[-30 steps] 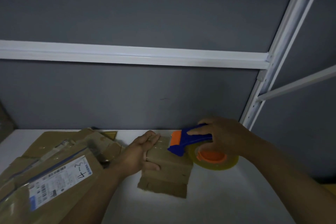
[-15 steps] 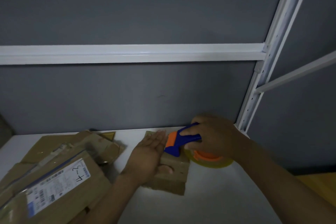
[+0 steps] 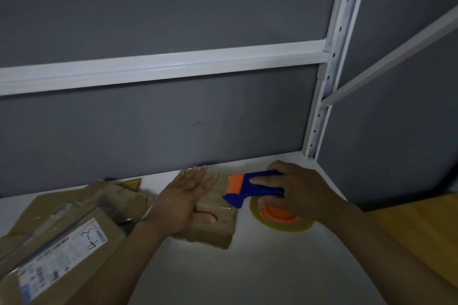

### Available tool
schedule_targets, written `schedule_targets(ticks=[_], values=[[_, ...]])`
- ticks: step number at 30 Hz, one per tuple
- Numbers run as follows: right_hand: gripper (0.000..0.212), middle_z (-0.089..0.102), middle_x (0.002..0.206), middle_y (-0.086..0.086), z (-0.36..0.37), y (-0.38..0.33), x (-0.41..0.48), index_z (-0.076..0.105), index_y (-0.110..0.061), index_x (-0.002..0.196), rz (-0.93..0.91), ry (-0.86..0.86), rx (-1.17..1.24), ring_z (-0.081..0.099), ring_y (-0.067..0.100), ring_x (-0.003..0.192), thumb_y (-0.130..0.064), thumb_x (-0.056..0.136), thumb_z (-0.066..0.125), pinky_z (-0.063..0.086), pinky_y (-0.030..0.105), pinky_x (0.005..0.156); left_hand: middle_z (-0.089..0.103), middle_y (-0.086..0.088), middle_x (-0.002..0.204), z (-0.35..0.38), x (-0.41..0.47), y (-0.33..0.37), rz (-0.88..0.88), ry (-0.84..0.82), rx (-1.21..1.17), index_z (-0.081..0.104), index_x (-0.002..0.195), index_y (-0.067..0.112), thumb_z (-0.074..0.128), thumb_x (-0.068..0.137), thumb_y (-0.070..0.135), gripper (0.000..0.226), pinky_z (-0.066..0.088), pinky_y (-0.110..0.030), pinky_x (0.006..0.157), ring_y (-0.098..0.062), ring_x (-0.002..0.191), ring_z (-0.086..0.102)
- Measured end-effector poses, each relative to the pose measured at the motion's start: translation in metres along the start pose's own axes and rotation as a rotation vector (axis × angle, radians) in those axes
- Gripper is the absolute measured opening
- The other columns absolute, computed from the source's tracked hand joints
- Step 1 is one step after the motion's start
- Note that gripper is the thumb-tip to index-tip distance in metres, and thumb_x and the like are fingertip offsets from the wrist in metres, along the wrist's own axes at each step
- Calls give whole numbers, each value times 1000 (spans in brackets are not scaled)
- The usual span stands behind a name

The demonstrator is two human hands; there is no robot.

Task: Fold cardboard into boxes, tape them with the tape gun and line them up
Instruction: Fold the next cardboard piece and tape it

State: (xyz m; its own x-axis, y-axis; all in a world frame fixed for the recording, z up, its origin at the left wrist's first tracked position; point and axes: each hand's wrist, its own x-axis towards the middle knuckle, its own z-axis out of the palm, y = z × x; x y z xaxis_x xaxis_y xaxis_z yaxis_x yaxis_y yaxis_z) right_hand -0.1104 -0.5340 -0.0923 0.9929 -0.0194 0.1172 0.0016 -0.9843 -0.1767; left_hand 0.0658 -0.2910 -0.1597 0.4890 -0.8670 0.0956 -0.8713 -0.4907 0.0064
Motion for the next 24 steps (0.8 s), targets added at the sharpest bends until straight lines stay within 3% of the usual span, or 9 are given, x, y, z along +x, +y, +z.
schedule_targets(ticks=[8,13,19,24], values=[[56,42,120,-7,35,-3,-16,26,-53,142,100,-106,320,46,11,108,-59,90,48,38,21,86,24,0,155,13,13,8,103,19,-40,21,149,22,23,77,89,98,15,-40,119,-27,143,21],[55,38,110,-8,29,-1,-32,26,-54,141,120,-109,264,44,9,97,-57,91,48,34,21,77,13,7,155,12,15,7,80,44,-9,11,148,27,12,67,97,107,-2,-28,119,-19,146,9],[55,39,106,-12,21,16,-63,27,-57,139,170,-135,209,45,5,95,-60,89,49,34,13,73,13,4,159,9,14,7,36,5,-8,-1,146,26,5,58,100,115,-3,-28,118,-14,146,6],[54,42,111,-4,16,8,-63,28,-53,141,171,-144,47,46,12,97,-62,90,42,34,23,77,19,0,158,6,13,12,30,16,-35,1,145,22,6,58,100,118,2,-31,118,-19,146,13]])
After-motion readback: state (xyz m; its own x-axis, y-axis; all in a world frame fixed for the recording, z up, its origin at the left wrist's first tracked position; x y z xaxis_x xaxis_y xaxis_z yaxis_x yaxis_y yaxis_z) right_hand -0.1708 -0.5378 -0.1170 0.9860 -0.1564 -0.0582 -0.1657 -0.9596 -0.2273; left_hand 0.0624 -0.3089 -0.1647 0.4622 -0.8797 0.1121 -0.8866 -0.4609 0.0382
